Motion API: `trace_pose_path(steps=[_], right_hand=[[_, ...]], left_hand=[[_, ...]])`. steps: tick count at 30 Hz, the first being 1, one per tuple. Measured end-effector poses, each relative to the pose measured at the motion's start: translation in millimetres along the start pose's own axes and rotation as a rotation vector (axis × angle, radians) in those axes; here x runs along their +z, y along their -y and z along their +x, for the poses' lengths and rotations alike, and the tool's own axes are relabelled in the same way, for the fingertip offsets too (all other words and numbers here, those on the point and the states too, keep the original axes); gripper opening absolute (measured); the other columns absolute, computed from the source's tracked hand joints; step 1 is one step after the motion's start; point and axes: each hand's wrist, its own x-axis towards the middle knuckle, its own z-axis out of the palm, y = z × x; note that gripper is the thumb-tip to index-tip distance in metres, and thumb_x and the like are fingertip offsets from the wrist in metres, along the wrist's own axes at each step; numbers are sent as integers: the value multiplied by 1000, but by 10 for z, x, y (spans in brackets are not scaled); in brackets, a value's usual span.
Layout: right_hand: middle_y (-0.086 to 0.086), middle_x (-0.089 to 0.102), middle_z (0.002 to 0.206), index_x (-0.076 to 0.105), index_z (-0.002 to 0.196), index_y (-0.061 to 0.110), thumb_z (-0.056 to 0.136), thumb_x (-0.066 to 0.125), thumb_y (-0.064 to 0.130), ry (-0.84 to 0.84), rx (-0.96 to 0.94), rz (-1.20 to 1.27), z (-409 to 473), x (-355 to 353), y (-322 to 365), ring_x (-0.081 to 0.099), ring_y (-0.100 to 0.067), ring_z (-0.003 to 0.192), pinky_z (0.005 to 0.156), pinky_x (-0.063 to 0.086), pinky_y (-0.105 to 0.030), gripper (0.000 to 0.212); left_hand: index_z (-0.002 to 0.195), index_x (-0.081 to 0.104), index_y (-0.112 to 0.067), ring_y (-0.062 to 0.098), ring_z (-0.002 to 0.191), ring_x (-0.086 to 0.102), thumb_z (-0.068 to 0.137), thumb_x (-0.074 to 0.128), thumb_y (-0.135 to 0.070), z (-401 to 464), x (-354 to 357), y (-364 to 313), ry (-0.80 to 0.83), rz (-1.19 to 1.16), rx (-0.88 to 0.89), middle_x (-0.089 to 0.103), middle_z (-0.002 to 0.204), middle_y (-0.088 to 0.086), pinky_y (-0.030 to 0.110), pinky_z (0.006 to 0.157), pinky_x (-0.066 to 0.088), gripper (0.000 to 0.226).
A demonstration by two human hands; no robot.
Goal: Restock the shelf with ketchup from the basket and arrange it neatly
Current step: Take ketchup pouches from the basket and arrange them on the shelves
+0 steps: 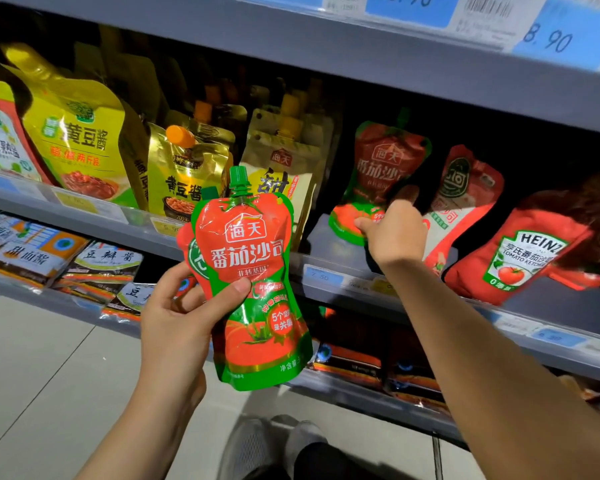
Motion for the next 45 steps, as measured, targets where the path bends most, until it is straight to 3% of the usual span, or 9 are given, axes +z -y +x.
trace_pose_path(steps=[2, 4, 12, 19, 23, 26, 32, 36, 45], right_hand=[[-21, 60, 102, 52, 112, 0, 88, 65, 35, -30, -41, -80, 119, 57, -1, 58, -38, 94, 75, 43, -40, 45], [-22, 59, 112, 23, 144, -3, 92, 59, 28, -84, -63, -159, 267, 192, -48, 57, -39, 103, 80, 43, -40, 70], [-24, 38, 142, 5, 149, 0, 103, 34, 19, -88, 22, -94, 552, 399, 83, 44, -37, 126, 98, 35, -38, 58], [-16, 56, 112, 53, 120, 1, 92, 59, 34, 269, 34, 122, 308, 120, -62, 53, -33, 105, 85, 42, -33, 43], [-1, 57, 112, 48, 116, 23, 79, 74, 28, 291, 36, 650, 21, -89, -199, 59, -26, 104, 91, 51, -44, 46], [-2, 65, 107, 57, 106, 25, 91, 62, 26, 334, -72, 840, -335, -279, -135, 64, -17, 98, 89, 54, -36, 16], [18, 69, 78, 64, 105, 19, 80, 74, 25, 704, -307, 730, -1123, -453, 150, 64, 4, 74, 71, 48, -13, 28], [5, 72, 103, 62, 109, 24, 75, 78, 15, 729, -190, 873, -1257, -438, 158, 68, -12, 97, 91, 53, -36, 38], [-10, 72, 105, 65, 108, 12, 72, 74, 6, 763, 56, 1205, -1302, -337, 122, 69, -26, 94, 81, 55, -40, 38]], left_hand=[[96, 64, -19, 15, 72, 72, 57, 74, -8, 15, -3, 14, -6, 5, -1, 76, 82, 3, 23, 56, 55, 41], [96, 64, -19, 15, 71, 72, 55, 74, -8, 26, -4, 22, -8, 5, -1, 76, 81, 3, 22, 54, 54, 43], [92, 65, -21, 13, 72, 72, 55, 73, -7, 49, 13, 88, -3, 14, 14, 76, 81, 2, 20, 53, 53, 41], [92, 65, -21, 14, 73, 72, 55, 74, -7, 47, 54, 101, 9, 2, 44, 76, 83, 3, 22, 56, 54, 41], [93, 65, -18, 13, 73, 72, 55, 72, -5, -16, 107, 68, 22, -28, 57, 76, 81, 2, 22, 57, 55, 40], [94, 64, -18, 12, 71, 71, 55, 73, -6, -75, 144, 51, 11, -51, 65, 76, 80, 2, 22, 57, 55, 42], [93, 61, -14, 7, 63, 67, 65, 74, 3, -183, 272, 28, 48, -44, 105, 71, 65, -3, 21, 56, 53, 36], [99, 61, -13, 8, 72, 70, 61, 77, 0, -186, 293, 28, 96, 1, 140, 75, 78, -3, 20, 61, 54, 43], [88, 72, -20, 8, 65, 69, 53, 86, -32, -42, 93, 103, 164, -100, 3, 75, 79, 1, 20, 57, 54, 40]])
